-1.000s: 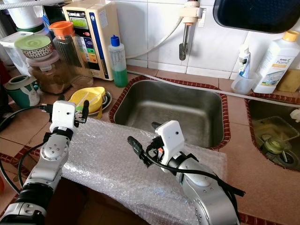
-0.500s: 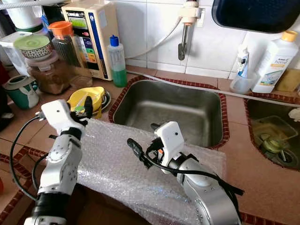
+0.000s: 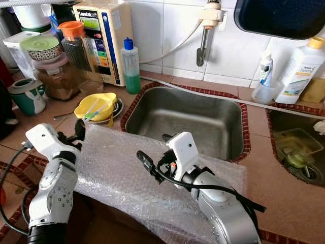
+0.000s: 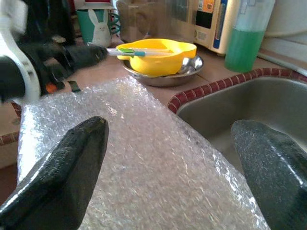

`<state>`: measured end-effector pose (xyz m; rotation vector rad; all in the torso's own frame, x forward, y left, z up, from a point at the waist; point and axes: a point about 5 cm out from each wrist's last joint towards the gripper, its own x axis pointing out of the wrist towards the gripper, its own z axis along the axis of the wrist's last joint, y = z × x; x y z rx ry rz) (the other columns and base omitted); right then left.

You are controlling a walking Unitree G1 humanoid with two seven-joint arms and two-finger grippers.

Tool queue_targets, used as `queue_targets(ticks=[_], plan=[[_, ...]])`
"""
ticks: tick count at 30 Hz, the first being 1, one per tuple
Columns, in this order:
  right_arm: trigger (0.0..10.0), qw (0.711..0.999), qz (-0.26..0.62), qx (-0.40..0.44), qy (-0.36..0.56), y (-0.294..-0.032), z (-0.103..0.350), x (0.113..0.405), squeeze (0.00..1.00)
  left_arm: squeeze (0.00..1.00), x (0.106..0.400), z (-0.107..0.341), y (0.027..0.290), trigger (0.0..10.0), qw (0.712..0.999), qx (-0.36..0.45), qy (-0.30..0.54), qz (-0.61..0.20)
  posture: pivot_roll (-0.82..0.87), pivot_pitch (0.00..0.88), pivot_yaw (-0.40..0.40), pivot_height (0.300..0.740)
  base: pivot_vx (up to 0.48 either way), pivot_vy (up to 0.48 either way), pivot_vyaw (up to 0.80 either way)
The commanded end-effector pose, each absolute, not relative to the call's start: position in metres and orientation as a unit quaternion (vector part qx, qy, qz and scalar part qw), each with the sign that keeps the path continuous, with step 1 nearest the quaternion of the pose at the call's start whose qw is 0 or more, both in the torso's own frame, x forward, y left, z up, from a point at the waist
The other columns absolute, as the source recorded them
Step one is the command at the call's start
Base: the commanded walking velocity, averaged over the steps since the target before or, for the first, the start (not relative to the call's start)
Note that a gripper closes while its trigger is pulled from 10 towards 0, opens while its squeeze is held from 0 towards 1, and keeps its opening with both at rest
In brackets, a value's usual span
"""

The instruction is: Kitchen organization

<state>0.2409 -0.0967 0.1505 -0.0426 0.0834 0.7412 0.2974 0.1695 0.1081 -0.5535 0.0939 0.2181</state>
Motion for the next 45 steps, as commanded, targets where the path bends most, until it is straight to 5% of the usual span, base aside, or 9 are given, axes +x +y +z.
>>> queue_targets(ticks=[1, 17, 28, 29, 31, 38, 40, 43, 45], plan=[[10.0, 0.928, 0.369, -0.029, 0.03, -0.094, 0.155, 0.242, 0.0, 0.0, 0.302, 0.105, 0.164, 10.0, 0.95, -0.292, 0.062, 0.091, -0.01, 0.0, 0.017, 0.74, 0.0, 0.0, 0.0], [10.0, 0.929, 0.367, -0.023, 0.029, -0.098, 0.155, 0.239, 0.0, 0.0, 0.323, 0.119, 0.166, 10.0, 0.937, -0.338, 0.04, 0.071, -0.04, 0.0, 0.035, 0.74, 0.0, 0.0, 0.0], [10.0, 0.931, 0.364, -0.023, 0.027, -0.099, 0.155, 0.24, 0.0, 0.0, 0.332, 0.123, 0.169, 10.0, 0.904, -0.421, 0.029, 0.071, -0.04, 0.0, 0.032, 0.74, 0.0, 0.0, 0.0], [10.0, 0.931, 0.364, -0.023, 0.027, -0.099, 0.155, 0.24, 0.0, 0.0, 0.332, 0.124, 0.168, 4.8, 0.903, -0.423, 0.027, 0.069, -0.04, 0.0, 0.032, 0.74, 0.0, 0.0, 0.0], [10.0, 0.93, 0.365, -0.024, 0.027, -0.099, 0.155, 0.24, 0.0, 0.0, 0.333, 0.125, 0.168, 0.0, 0.897, -0.436, 0.028, 0.069, -0.04, 0.0, 0.032, 0.74, 0.0, 0.0, 0.0], [10.0, 0.931, 0.364, -0.022, 0.028, -0.098, 0.154, 0.239, 0.0, 0.0, 0.334, 0.124, 0.17, 0.0, 0.893, -0.444, 0.029, 0.073, -0.03, 0.0, 0.038, 0.74, 0.0, 0.0, 0.0], [10.0, 0.931, 0.363, -0.02, 0.028, -0.097, 0.154, 0.239, 0.0, 0.0, 0.335, 0.123, 0.17, 1.4, 0.892, -0.446, 0.031, 0.07, -0.03, 0.0, 0.039, 0.74, 0.0, 0.0, 0.0], [10.0, 0.931, 0.363, -0.02, 0.029, -0.097, 0.154, 0.239, 0.0, 0.0, 0.334, 0.123, 0.171, 1.5, 0.893, -0.444, 0.03, 0.073, -0.03, 0.0, 0.04, 0.74, 0.0, 0.0, 0.0], [10.0, 0.931, 0.362, -0.02, 0.029, -0.097, 0.154, 0.24, 0.0, 0.0, 0.334, 0.122, 0.173, 2.9, 0.893, -0.441, 0.029, 0.077, -0.03, 0.0, 0.041, 0.74, 0.0, 0.0, 0.0]])
